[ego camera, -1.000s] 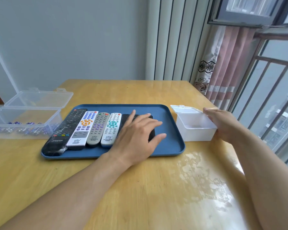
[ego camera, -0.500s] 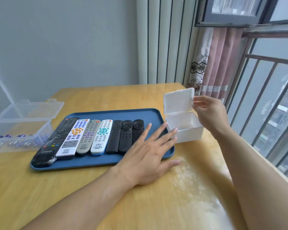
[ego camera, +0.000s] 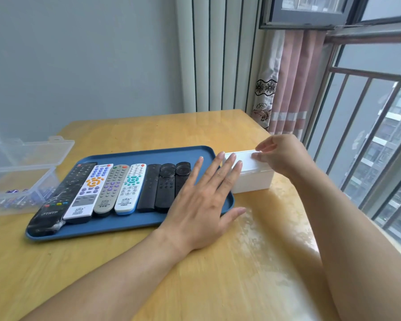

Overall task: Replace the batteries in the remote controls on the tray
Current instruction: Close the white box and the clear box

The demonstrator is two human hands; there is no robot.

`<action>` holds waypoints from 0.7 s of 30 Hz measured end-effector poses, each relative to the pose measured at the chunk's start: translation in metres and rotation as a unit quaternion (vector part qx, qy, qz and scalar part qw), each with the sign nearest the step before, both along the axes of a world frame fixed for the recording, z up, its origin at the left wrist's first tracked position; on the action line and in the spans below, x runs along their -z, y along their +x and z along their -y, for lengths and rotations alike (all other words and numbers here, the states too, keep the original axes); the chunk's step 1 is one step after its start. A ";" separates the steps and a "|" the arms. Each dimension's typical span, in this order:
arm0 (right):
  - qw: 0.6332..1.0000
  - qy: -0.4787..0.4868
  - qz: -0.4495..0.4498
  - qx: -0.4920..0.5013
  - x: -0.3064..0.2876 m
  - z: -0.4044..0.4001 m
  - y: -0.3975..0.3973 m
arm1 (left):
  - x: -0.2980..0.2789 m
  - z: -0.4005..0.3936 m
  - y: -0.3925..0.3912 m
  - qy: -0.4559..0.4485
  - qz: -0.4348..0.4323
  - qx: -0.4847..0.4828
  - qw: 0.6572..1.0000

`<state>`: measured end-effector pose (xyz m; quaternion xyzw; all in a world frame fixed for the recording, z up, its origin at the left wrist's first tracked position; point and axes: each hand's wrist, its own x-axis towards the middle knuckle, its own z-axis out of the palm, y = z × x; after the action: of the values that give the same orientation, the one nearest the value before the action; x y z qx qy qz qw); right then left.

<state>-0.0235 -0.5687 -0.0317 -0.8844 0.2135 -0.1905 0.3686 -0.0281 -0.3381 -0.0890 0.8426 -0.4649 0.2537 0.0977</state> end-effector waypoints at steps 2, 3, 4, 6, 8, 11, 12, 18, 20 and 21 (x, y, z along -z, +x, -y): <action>0.999 0.035 -0.021 0.001 -0.002 0.001 0.001 | 0.002 0.005 -0.002 0.017 -0.004 -0.020 1.000; 0.998 0.055 -0.031 0.001 -0.002 0.002 0.001 | 0.002 0.009 -0.003 0.019 -0.007 -0.030 0.999; 0.997 0.064 -0.044 0.000 -0.002 0.003 0.000 | 0.002 0.013 -0.004 0.019 -0.012 -0.038 0.999; 0.996 0.045 -0.072 -0.002 -0.003 0.003 -0.002 | 0.002 0.022 -0.004 0.018 -0.032 -0.050 0.998; 0.997 0.028 -0.077 0.003 -0.004 0.004 -0.005 | 0.002 0.029 -0.003 0.015 -0.060 -0.054 0.997; 0.997 0.044 -0.071 0.000 -0.004 0.007 -0.010 | 0.000 0.031 -0.003 -0.004 -0.091 -0.046 0.995; 0.996 0.049 -0.072 0.001 -0.004 0.007 -0.011 | -0.001 0.030 -0.004 -0.010 -0.098 -0.043 0.994; 0.993 0.074 -0.089 0.005 -0.010 0.004 -0.008 | -0.005 0.028 -0.003 -0.016 -0.118 -0.046 0.992; 0.991 0.094 -0.092 0.002 -0.012 0.003 -0.009 | -0.006 0.027 -0.005 -0.016 -0.124 -0.047 0.991; 0.991 0.103 -0.089 -0.002 -0.012 0.004 -0.010 | -0.006 0.027 -0.005 -0.016 -0.126 -0.047 0.991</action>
<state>-0.0333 -0.5731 -0.0197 -0.8556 0.2618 -0.0874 0.4380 -0.0329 -0.3649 -0.0831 0.8870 -0.4046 0.1577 0.1571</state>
